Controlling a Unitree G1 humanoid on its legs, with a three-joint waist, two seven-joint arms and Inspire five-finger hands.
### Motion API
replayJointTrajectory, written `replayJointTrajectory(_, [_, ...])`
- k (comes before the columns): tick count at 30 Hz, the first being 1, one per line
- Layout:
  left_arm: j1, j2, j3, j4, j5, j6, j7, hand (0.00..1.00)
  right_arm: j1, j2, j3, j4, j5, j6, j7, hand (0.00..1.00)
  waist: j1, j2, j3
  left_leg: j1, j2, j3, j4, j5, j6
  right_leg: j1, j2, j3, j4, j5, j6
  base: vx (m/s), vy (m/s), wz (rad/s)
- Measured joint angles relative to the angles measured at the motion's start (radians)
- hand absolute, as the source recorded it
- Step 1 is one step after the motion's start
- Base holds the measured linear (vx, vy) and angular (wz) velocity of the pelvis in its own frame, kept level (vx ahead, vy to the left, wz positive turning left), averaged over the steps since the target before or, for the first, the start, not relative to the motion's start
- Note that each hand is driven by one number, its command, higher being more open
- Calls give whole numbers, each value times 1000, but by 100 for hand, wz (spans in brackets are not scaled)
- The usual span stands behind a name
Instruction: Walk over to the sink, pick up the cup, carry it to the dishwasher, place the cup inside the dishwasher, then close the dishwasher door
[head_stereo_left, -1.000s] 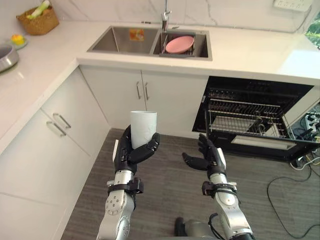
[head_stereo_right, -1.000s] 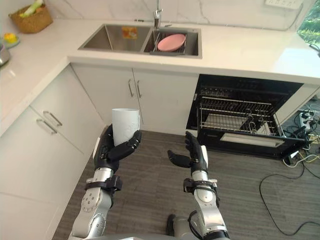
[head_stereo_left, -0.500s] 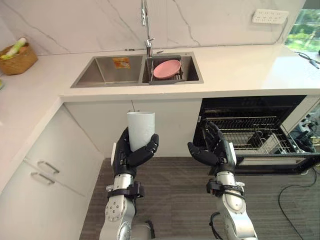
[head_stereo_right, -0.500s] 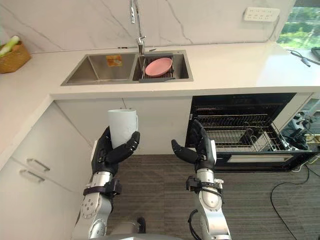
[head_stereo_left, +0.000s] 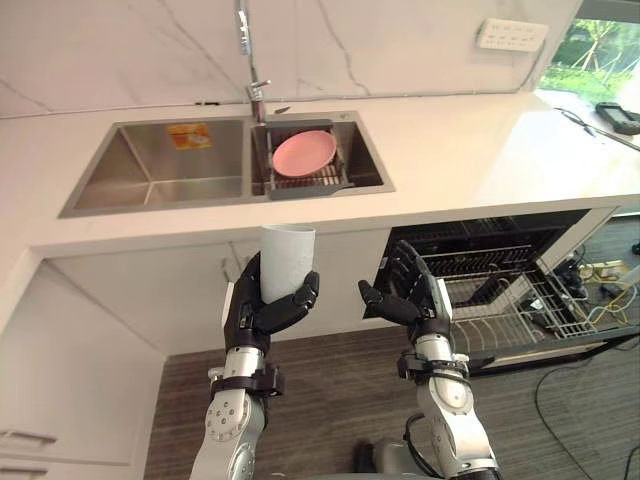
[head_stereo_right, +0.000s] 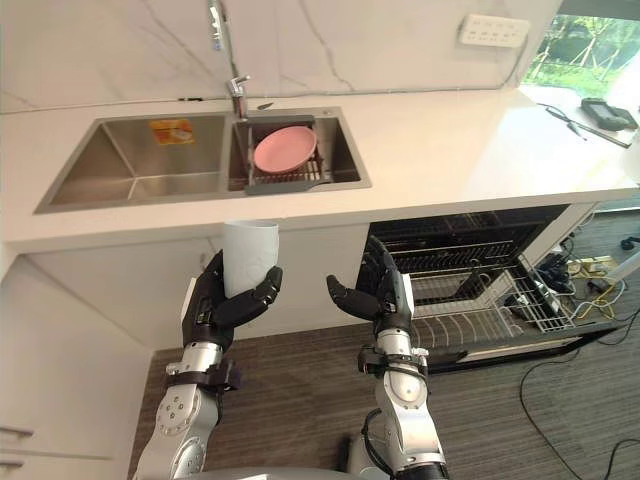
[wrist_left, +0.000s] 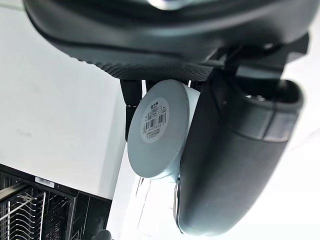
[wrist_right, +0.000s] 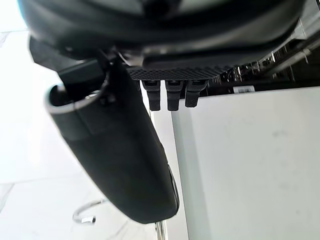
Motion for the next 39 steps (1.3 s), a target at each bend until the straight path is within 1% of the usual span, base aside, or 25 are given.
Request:
replayJointTrajectory(1, [-1, -8, -8, 8, 0, 1, -1, 30, 4, -11, -2, -2, 0, 1, -3, 90, -1, 14, 2, 0, 26, 4, 34, -1, -5, 24, 28, 1, -29, -7, -8, 345, -95, -21])
replayJointTrajectory(2, [-2, -9, -10, 9, 0, 1, -1, 30, 8, -11, -3, -6, 0, 1, -4, 90, -2, 17, 3, -7, 38, 3, 62, 2, -9, 38, 40, 0, -42, -10, -12, 300, -138, -16])
replayJointTrajectory(3, [-3, -11, -14, 9, 0, 3, -1, 30, 25, -8, -11, -21, 1, 1, -11, 90, -3, 17, 5, -31, 61, -1, 147, 10, -25, 70, 60, -2, -69, -13, -17, 295, -141, -10])
replayJointTrajectory(4, [-3, -20, -19, 9, 0, 4, -4, 30, 53, -8, -14, -59, 2, 1, -21, 90, -4, 21, 8, -65, 84, -14, 272, 36, -63, 117, 76, 0, -101, -16, -23, 298, -124, -10])
replayJointTrajectory(5, [-3, -26, -19, 9, 0, 5, -4, 30, 68, -8, -14, -85, 2, 1, -24, 90, -5, 24, 11, -84, 94, -24, 345, 61, -71, 143, 84, 6, -120, -17, -25, 306, -72, -30])
replayJointTrajectory(6, [-2, -32, -18, 8, 0, 5, -4, 30, 87, -8, -11, -130, 5, -1, -29, 90, 6, 24, 13, -118, 111, -26, 453, 69, -83, 187, 90, 29, -154, -16, -29, 273, -24, -43])
replayJointTrajectory(7, [-4, -36, -20, 6, 0, 4, -5, 30, 89, -6, -13, -162, 5, -5, -32, 90, 9, 25, 11, -148, 113, -30, 486, 45, -75, 216, 91, 47, -181, -16, -30, 253, -14, -46])
replayJointTrajectory(8, [-5, -37, -23, 4, 0, 4, -8, 30, 87, -6, -14, -175, 6, -10, -32, 90, 9, 25, 12, -163, 111, -34, 483, 29, -70, 226, 91, 56, -192, -15, -29, 217, 0, -40])
replayJointTrajectory(9, [-4, -37, -28, 3, 0, 4, -17, 30, 84, -6, -15, -191, 6, -19, -32, 90, 13, 21, 14, -191, 103, -56, 450, -1, -61, 244, 92, 79, -213, -14, -26, 201, 29, -46])
replayJointTrajectory(10, [-2, -36, -35, 4, 0, 5, -17, 30, 78, -5, -14, -191, 8, -20, -31, 90, 21, 23, 12, -209, 78, -103, 389, -20, -62, 263, 90, 101, -227, -9, -21, 229, 78, -55])
replayJointTrajectory(11, [-2, -36, -36, 4, 0, 4, -18, 30, 76, -5, -14, -191, 13, -21, -30, 90, 29, 20, 14, -218, 65, -134, 351, -25, -64, 267, 89, 118, -231, -8, -20, 214, 147, -74])
replayJointTrajectory(12, [-2, -36, -35, 4, 0, 4, -18, 30, 71, -3, -11, -182, 26, -21, -29, 90, 41, 21, 14, -236, 33, -204, 278, -25, -67, 274, 87, 153, -241, -4, -14, 166, 161, -67])
replayJointTrajectory(13, [-3, -35, -34, 4, 0, 4, -17, 30, 69, -1, -10, -177, 29, -20, -29, 90, 44, 23, 12, -243, 20, -237, 245, -23, -69, 276, 85, 170, -243, -3, -11, 176, 244, -91])
replayJointTrajectory(14, [-3, -33, -34, 4, 0, 4, -12, 30, 67, 4, -7, -161, 34, -20, -29, 90, 44, 27, 11, -246, 7, -295, 129, 34, -67, 278, 89, 203, -241, -5, 6, 144, 221, -71])
replayJointTrajectory(15, [-3, -32, -34, 3, 0, 4, -12, 30, 68, 4, -6, -154, 35, -20, -29, 90, 44, 31, 11, -241, 9, -294, 101, 123, -65, 282, 94, 218, -241, -8, 17, 172, 268, -77])
replayJointTrajectory(16, [-4, -19, -34, 8, 0, 5, -9, 30, 71, 16, -6, -135, 36, -14, -29, 90, 39, 10, 11, -215, 3, -266, 86, 123, -61, 294, 79, 247, -247, -11, 32, 132, 219, -54])
replayJointTrajectory(17, [-7, -7, -36, 9, 0, 5, -6, 30, 75, 29, -5, -136, 37, -12, -28, 90, 32, -7, 6, -201, -15, -242, 62, 130, -50, 290, 56, 264, -247, -16, 44, 123, 210, -45])
replayJointTrajectory(19, [-12, 5, -43, 8, 3, 5, -3, 30, 75, 33, -3, -138, 37, -12, -25, 90, 25, -14, 3, -172, -42, -210, 22, 142, -30, 287, 24, 289, -247, -22, 64, 83, 168, -30])
replayJointTrajectory(21, [-14, 6, -43, 8, 24, 5, -1, 30, 74, 31, 5, -138, 39, -12, -12, 90, 25, -13, 2, -149, -56, -188, -6, 148, -21, 287, 8, 309, -248, -23, 77, 55, 129, -29])
replayJointTrajectory(22, [-19, 7, -43, 8, 32, 5, 1, 30, 74, 29, 13, -138, 40, -12, -2, 90, 21, -14, 2, -139, -62, -183, -21, 152, -15, 287, 2, 314, -249, -22, 78, 32, 92, -18])
replayJointTrajectory(26, [-25, 13, -37, 9, 46, 5, 4, 30, 74, 18, 42, -139, 45, -12, 37, 90, 15, -16, 0, -101, -61, -149, -55, 156, -11, 296, -1, 346, -260, -18, 86, 13, 40, -27])
replayJointTrajectory(29, [-52, 13, -36, 31, 82, 5, 9, 30, 75, 3, 44, -141, 73, -12, 53, 90, 8, -17, -1, -75, -61, -130, -81, 163, -8, 307, 1, 365, -271, -11, 90, -2, 11, -20])
replayJointTrajectory(33, [-97, 19, -31, 95, 102, 6, 28, 30, 75, -9, 41, -160, 90, -12, 68, 90, -2, -17, -4, -49, -58, -95, -124, 180, -3, 311, 10, 400, -301, 15, 92, -23, 5, -25])
replayJointTrajectory(35, [-104, 19, -29, 119, 110, 7, 31, 30, 75, -13, 45, -170, 112, -12, 76, 90, -11, -17, -5, -46, -55, -74, -126, 180, -3, 311, 13, 420, -317, 29, 95, -28, 17, -31])
replayJointTrajectory(39, [-124, 20, -29, 154, 112, 14, 31, 30, 75, -24, 51, -188, 122, -13, 89, 90, -16, -17, -6, -40, -52, -35, -132, 181, -3, 305, 15, 461, -338, 51, 100, -29, 29, -33])
